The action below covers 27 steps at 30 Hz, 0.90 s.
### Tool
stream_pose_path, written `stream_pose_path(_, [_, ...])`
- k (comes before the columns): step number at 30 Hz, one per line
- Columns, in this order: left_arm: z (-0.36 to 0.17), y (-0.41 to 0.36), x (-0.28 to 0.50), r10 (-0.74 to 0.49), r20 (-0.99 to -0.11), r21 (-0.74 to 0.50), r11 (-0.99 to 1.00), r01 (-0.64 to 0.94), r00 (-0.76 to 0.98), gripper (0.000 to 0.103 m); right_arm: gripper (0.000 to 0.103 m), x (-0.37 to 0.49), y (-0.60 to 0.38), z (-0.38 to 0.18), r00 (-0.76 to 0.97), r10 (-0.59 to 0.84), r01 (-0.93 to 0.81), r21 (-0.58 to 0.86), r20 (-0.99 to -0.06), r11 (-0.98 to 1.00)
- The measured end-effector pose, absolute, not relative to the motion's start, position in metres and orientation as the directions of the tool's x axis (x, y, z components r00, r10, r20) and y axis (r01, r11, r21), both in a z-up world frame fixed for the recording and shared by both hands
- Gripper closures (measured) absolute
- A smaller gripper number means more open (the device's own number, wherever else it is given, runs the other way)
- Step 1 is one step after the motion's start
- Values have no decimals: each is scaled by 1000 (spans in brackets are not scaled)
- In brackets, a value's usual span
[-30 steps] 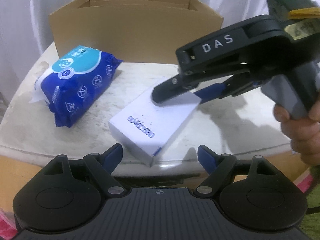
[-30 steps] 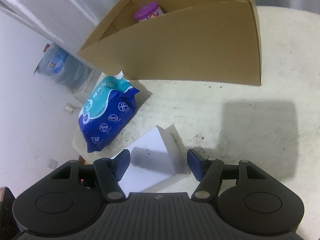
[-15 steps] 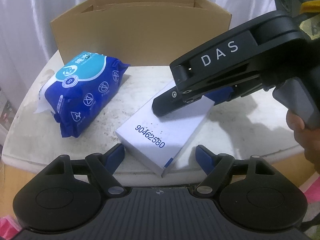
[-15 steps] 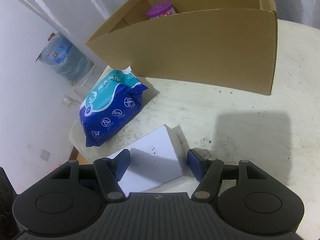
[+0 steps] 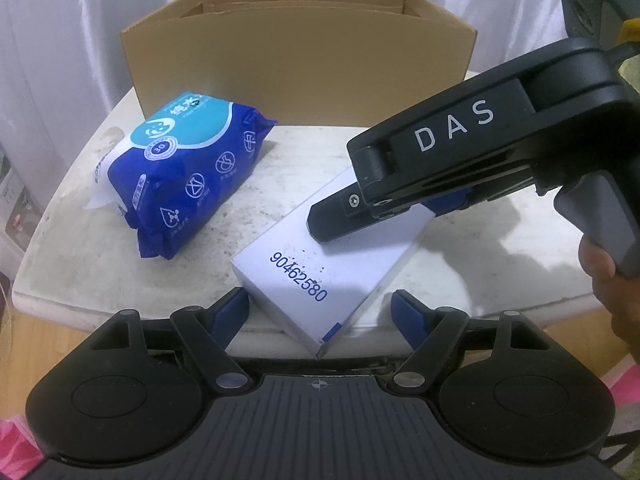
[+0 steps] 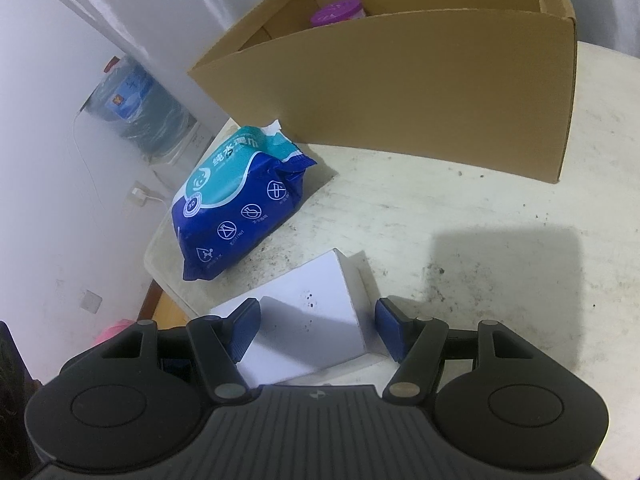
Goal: Organize objects
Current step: 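Lift the white box with the right gripper off the cabinet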
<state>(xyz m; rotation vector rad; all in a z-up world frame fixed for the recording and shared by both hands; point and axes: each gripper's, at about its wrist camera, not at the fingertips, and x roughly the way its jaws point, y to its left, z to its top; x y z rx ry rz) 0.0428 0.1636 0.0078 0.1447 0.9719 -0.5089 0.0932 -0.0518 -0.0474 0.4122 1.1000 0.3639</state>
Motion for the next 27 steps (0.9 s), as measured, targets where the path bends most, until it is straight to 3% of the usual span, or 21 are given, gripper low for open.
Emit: stream_pose_path(27, [8,160,39,-338,-812,-88,877,473,476,24,32,85,-45,-48,435,456,-97,463,-777,881])
